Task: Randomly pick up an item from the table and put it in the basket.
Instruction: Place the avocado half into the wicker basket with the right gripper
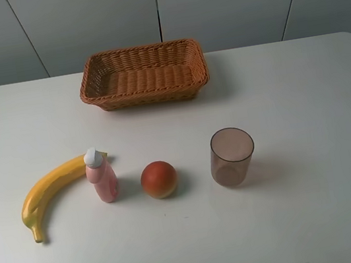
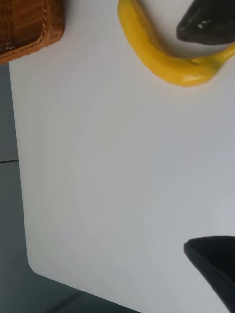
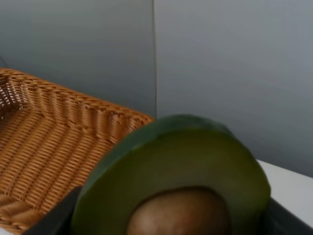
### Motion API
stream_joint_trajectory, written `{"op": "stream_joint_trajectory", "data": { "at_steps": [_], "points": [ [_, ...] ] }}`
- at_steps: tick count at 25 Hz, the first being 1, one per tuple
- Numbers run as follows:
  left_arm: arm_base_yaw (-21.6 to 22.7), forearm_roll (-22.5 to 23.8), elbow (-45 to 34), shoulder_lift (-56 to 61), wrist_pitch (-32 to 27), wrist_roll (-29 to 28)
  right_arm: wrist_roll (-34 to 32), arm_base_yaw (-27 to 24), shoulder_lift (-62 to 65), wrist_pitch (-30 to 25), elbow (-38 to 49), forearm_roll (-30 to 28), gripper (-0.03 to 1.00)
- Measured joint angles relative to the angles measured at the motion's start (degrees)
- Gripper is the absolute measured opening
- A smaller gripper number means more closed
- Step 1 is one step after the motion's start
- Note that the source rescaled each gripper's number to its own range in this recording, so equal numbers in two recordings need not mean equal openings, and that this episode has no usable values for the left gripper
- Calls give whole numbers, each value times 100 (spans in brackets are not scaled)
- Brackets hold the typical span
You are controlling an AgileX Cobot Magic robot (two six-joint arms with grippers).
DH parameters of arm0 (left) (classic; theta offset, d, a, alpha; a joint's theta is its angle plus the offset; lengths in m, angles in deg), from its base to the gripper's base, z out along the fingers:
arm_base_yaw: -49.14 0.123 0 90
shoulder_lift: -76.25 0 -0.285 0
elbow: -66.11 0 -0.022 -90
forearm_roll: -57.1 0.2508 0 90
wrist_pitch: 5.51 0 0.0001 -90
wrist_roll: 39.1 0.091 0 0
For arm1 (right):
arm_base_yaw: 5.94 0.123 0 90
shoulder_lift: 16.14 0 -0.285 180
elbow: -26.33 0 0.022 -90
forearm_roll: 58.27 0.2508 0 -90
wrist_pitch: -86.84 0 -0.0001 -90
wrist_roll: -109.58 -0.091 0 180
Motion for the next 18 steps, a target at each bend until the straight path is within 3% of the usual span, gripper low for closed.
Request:
{"op": "stream_joint_trajectory", "data": {
  "at_steps": [7, 18],
  "points": [
    [0, 0, 0, 0, 0, 0, 59, 652, -1756, 532, -982, 0, 0],
    [0, 0, 0, 0, 0, 0, 86, 1099, -3581, 611, -1621, 675, 0]
  ]
}}
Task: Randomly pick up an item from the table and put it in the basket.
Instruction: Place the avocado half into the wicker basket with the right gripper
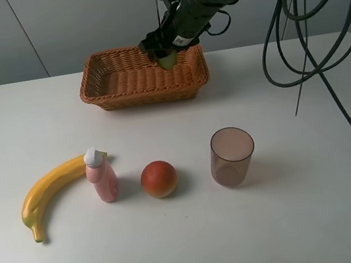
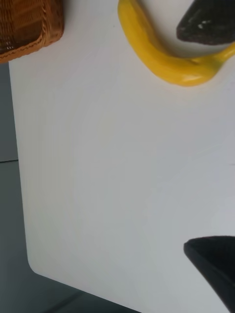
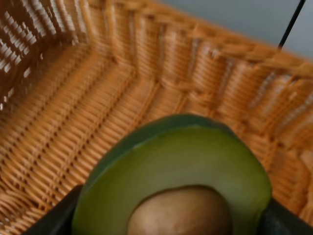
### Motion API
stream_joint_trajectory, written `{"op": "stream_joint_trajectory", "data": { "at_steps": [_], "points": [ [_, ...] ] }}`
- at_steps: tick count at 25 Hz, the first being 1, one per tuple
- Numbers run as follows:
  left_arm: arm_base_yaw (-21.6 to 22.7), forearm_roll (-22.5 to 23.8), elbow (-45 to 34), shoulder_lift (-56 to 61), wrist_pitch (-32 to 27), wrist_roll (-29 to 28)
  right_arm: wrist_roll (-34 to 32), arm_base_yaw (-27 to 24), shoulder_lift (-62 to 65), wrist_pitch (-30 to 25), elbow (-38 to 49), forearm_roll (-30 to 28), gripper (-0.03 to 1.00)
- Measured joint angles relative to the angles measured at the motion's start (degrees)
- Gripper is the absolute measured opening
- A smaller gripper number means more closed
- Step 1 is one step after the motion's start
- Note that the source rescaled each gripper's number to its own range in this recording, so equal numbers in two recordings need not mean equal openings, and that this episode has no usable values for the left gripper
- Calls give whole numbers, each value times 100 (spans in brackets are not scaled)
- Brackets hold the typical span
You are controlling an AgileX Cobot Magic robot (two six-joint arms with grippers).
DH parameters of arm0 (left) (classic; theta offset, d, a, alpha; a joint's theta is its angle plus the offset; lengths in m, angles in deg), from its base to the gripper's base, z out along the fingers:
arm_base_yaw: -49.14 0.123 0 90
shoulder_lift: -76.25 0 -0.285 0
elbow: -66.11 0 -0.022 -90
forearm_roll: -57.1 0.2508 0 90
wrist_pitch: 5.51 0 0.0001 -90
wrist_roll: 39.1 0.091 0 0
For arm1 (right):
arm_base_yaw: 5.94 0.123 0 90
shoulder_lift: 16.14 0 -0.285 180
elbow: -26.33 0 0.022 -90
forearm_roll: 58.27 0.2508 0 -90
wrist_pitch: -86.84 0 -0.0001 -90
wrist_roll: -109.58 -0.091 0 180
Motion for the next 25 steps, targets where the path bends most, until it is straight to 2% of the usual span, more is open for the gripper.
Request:
{"op": "stream_joint_trajectory", "data": {
  "at_steps": [4, 5, 6, 8, 9, 10, 12, 18, 25],
  "points": [
    [0, 0, 0, 0, 0, 0, 35, 50, -112, -10, 0, 55, 0],
    [0, 0, 0, 0, 0, 0, 35, 50, -112, -10, -5, 55, 3],
    [0, 0, 0, 0, 0, 0, 46, 52, -112, 24, -16, 67, 20],
    [0, 0, 0, 0, 0, 0, 85, 52, -112, 32, -14, 66, 75],
    [0, 0, 0, 0, 0, 0, 109, 52, -112, 32, -14, 66, 88],
    [0, 0, 0, 0, 0, 0, 119, 52, -112, 32, -14, 66, 95],
    [0, 0, 0, 0, 0, 0, 131, 52, -112, 32, -14, 66, 99],
    [0, 0, 0, 0, 0, 0, 169, 52, 62, -153, -14, 57, 100],
    [0, 0, 0, 0, 0, 0, 395, 39, 1289, -1071, -14, -455, 100]
  ]
}}
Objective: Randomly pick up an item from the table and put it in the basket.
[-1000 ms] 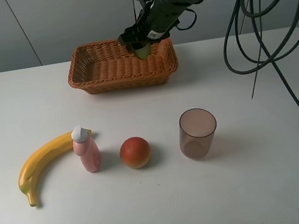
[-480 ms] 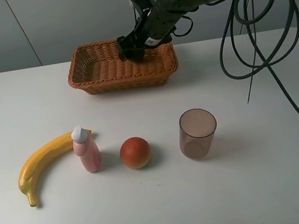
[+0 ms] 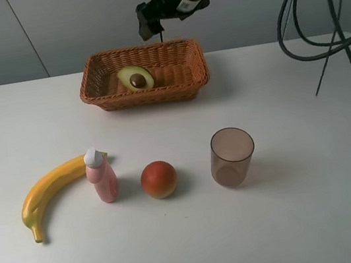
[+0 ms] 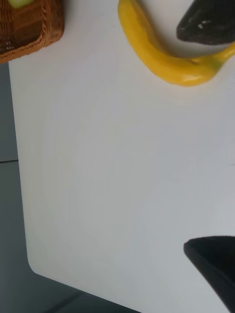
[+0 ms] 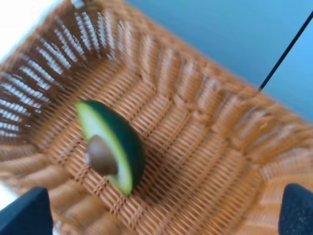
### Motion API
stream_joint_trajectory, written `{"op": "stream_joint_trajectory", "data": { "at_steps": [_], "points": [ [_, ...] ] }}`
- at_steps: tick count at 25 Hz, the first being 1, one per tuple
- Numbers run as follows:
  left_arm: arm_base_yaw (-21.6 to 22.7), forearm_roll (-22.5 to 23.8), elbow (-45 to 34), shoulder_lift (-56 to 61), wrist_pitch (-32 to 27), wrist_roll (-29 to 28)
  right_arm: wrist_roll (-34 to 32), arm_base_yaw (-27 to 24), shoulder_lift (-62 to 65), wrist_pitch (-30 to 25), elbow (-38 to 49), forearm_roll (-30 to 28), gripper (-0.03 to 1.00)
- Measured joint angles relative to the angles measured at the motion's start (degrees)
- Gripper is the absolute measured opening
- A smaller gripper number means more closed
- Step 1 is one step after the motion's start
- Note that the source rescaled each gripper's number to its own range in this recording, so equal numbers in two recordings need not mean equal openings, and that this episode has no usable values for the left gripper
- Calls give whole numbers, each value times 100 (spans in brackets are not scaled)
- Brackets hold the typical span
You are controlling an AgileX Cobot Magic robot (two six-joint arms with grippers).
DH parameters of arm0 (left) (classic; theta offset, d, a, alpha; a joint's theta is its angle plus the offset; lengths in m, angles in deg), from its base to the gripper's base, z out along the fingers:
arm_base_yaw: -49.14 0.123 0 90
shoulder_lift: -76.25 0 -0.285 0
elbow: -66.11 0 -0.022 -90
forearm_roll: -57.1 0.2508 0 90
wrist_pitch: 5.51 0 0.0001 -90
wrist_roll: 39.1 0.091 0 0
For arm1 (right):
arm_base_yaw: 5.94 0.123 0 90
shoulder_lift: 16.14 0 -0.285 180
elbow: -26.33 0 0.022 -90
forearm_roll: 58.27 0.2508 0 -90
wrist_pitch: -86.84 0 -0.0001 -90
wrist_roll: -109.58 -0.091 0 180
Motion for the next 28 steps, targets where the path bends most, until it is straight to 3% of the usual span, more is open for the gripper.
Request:
{"op": "stream_joint_trajectory", "data": {
  "at_steps": [5, 9, 14, 20, 28],
  "points": [
    [0, 0, 0, 0, 0, 0, 51, -190, 1469, -818, 121, -354, 100],
    [0, 0, 0, 0, 0, 0, -33, -465, 2697, -1333, 692, -700, 100],
    [0, 0, 0, 0, 0, 0, -125, -835, 4495, -1532, 2016, -855, 100],
    [0, 0, 0, 0, 0, 0, -561, -862, 6738, -1617, 3725, -1089, 100],
    [0, 0, 0, 0, 0, 0, -1064, -862, 9504, -2222, 5619, -1121, 100]
  ]
}}
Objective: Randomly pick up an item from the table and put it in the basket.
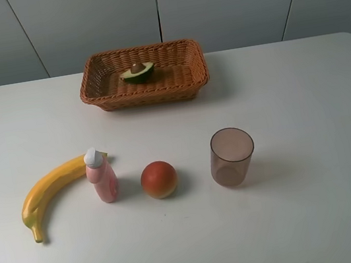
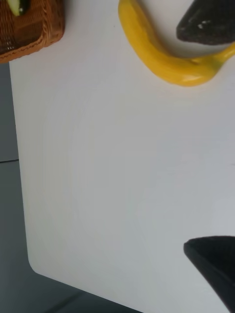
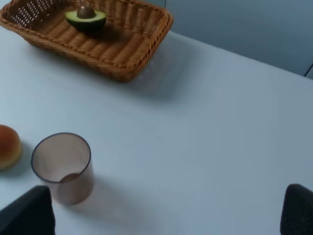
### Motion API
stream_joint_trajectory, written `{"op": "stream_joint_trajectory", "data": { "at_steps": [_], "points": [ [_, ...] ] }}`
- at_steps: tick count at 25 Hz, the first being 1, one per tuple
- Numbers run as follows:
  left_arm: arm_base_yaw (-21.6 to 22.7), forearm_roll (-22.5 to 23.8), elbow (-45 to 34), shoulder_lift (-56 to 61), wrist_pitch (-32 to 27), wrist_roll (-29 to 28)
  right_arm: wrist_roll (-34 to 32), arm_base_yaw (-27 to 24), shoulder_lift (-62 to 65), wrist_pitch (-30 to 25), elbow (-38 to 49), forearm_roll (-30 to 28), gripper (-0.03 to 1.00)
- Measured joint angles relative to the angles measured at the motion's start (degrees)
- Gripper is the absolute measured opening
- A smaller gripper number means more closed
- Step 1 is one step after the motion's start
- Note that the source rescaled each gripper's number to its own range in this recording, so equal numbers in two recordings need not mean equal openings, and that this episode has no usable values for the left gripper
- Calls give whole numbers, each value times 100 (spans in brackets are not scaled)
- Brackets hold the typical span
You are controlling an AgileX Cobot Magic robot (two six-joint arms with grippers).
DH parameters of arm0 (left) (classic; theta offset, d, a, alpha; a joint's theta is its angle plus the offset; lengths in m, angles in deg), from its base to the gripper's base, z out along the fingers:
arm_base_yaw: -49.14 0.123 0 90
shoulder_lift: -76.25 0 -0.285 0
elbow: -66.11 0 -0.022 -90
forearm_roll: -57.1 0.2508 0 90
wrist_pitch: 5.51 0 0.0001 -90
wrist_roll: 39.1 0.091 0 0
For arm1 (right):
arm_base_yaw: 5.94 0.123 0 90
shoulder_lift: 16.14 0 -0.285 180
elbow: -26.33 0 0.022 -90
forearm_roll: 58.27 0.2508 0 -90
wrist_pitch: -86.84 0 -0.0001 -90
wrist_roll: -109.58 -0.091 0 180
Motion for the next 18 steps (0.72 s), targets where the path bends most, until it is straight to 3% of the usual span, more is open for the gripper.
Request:
{"op": "stream_joint_trajectory", "data": {
  "at_steps": [8, 18],
  "points": [
    [0, 0, 0, 0, 0, 13, -459, 0, 1897, -343, 1031, 0, 100],
    [0, 0, 0, 0, 0, 13, -693, 0, 2099, -379, 1068, 0, 100]
  ]
}}
